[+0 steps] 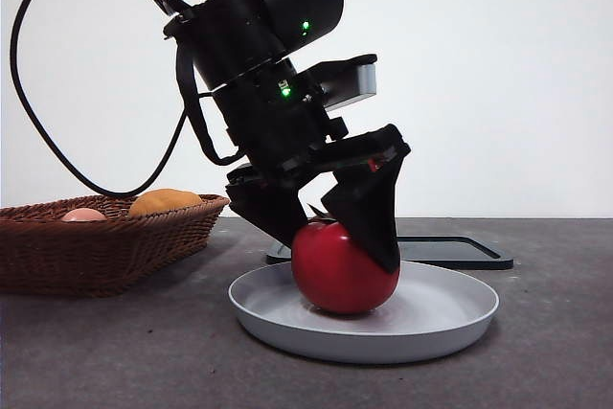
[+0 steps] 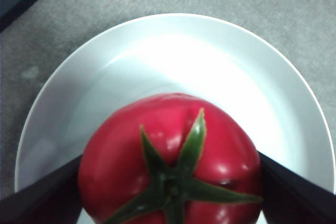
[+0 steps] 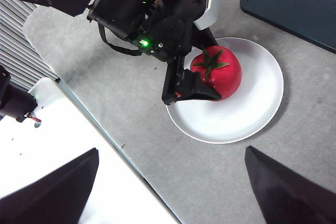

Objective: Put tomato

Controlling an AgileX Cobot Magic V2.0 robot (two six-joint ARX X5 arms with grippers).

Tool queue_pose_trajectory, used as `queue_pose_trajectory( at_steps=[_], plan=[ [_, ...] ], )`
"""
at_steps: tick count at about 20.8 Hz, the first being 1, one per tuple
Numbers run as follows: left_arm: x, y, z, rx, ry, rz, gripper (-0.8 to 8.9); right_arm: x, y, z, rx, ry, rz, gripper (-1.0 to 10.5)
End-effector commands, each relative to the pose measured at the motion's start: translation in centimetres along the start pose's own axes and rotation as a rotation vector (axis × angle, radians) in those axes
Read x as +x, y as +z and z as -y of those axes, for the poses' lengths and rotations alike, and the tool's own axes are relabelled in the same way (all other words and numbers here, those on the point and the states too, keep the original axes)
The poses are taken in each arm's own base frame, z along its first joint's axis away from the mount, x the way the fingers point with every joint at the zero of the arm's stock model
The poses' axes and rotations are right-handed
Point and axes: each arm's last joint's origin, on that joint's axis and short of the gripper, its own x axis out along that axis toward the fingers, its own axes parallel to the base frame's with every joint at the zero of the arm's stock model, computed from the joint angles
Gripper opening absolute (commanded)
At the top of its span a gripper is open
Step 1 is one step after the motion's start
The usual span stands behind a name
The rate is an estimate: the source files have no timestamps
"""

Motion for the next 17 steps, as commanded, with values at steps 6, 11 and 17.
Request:
queue_pose_trajectory(
  at_steps=[6,11,17],
  plan=[
    [0.4,0.5,0.5,-0.017,-0.012,-0.008,5.17,-0.2,0.4,-0.2,-0.023,0.002,0.011,4.4],
    [0.0,0.9,0.4,-0.022,-0.007,-0.013,6.02,-0.2,0.4,-0.2,-0.023,0.002,0.011,4.4],
    [-3.0,1.7,0.0,-0.053,0.011,0.05,5.99,-0.2,0.4,-0.2,-0.024,0.002,0.011,4.4]
  ],
)
